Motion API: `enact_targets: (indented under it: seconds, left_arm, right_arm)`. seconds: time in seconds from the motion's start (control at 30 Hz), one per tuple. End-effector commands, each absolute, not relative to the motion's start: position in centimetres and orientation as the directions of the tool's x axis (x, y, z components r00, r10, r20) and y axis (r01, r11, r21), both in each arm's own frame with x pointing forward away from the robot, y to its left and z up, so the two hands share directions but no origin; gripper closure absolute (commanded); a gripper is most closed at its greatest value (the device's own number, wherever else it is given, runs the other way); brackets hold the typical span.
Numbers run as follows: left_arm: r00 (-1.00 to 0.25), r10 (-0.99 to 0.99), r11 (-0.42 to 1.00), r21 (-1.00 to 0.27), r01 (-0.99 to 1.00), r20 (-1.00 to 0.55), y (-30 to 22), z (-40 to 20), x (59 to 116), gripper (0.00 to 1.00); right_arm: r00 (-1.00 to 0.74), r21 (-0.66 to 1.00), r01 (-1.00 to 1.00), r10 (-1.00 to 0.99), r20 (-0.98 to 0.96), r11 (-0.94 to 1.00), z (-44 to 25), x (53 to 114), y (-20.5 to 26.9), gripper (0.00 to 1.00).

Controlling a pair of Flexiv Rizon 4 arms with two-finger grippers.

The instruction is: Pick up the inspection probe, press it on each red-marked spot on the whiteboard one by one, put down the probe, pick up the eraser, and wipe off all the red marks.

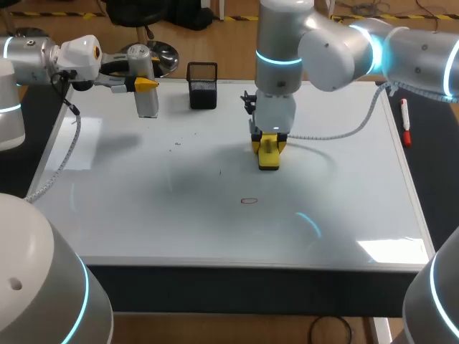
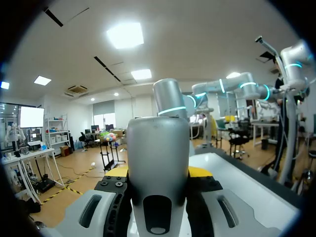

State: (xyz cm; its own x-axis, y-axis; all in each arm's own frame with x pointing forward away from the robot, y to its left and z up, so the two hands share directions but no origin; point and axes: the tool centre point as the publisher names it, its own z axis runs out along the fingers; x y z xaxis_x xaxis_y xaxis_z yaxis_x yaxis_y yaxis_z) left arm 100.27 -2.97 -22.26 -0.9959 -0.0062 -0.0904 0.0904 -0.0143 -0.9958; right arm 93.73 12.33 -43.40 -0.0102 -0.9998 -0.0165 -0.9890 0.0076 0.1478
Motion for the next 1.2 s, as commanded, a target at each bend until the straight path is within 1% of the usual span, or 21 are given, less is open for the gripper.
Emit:
enact_targets:
  seconds: [0.03,0.27,0.6,0.9,1.2]
  left_arm:
    - [-0.996,-0.012,-0.013,-0.996,0.093,-0.093,-3.0,-22.1,100.1,1.0]
    - [-0.996,-0.012,-0.013,-0.996,0.093,-0.093,-3.0,-22.1,100.1,1.0]
    - [-0.996,-0.012,-0.013,-0.996,0.093,-0.093,-3.0,-22.1,100.1,1.0]
    - [-0.996,-0.012,-0.013,-0.996,0.093,-0.093,-3.0,-22.1,100.1,1.0]
    - [-0.996,-0.012,-0.013,-0.996,0.093,-0.093,-3.0,-22.1,100.1,1.0]
  right_arm:
    - [-0.014,0.14,-0.99,-1.0,-0.01,0.012,-44.4,93.6,11.1,1.0]
    - [-0.023,0.143,-0.989,-1.0,0.005,0.024,-44.3,93.4,10.2,1.0]
    - [-0.02,0.118,-0.993,-1.0,0.017,0.021,-43.0,93.2,10.2,1.0]
    - [0.049,0.029,-0.998,-0.998,0.026,-0.048,-38.8,94.0,11.6,1.0]
    - [0.073,0.042,-0.996,-0.997,-0.007,-0.073,-40.0,94.9,14.0,1.0]
